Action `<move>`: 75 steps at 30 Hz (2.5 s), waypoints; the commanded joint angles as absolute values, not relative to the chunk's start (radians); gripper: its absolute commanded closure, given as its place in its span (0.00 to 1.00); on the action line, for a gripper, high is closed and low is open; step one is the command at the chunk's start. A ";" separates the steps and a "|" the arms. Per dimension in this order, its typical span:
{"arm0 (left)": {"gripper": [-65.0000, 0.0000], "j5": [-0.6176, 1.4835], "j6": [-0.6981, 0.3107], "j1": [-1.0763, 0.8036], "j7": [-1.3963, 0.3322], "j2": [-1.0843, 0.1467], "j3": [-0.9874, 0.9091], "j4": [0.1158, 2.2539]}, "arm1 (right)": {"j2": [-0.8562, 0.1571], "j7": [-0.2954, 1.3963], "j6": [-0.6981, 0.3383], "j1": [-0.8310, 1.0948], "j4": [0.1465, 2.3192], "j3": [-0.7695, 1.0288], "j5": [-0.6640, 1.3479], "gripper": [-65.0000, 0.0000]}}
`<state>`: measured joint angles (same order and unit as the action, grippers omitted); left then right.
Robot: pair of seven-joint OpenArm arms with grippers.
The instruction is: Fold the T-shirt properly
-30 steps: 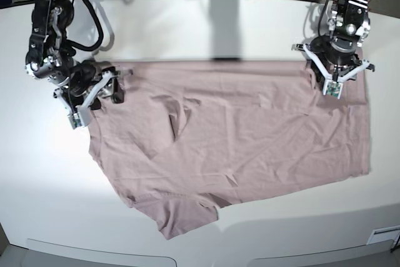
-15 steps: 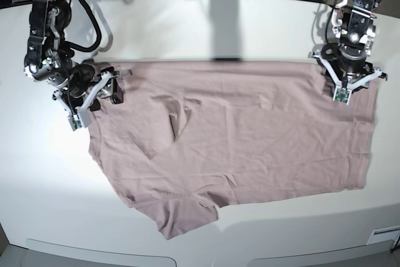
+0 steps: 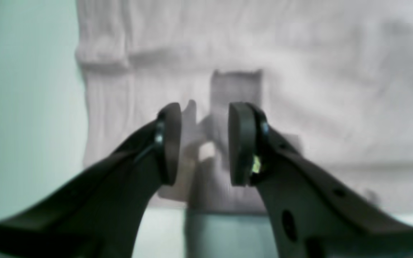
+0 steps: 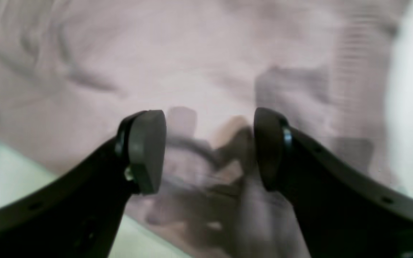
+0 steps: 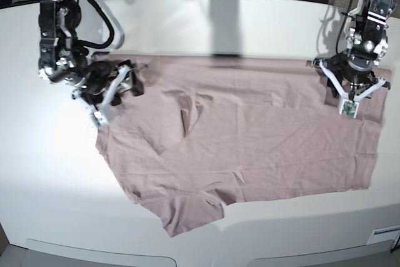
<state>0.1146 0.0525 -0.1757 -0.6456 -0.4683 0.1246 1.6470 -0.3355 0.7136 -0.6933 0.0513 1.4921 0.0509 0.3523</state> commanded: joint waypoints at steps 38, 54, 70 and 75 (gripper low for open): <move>0.66 0.211 0.014 -0.199 -0.793 -0.390 0.111 1.555 | -0.502 0.748 -0.698 0.237 1.501 0.083 0.310 0.40; 0.66 0.170 0.014 -0.394 -0.787 -0.347 0.111 1.774 | -0.582 0.765 -0.698 0.397 1.502 0.089 0.397 0.40; 0.66 0.132 0.014 -0.399 -0.772 -0.346 0.111 1.782 | -0.655 0.775 -0.698 0.589 1.589 0.308 0.403 0.40; 0.66 0.143 0.014 -0.405 -0.797 -0.344 0.111 1.782 | -0.666 0.779 -0.698 0.602 1.591 0.308 0.405 0.40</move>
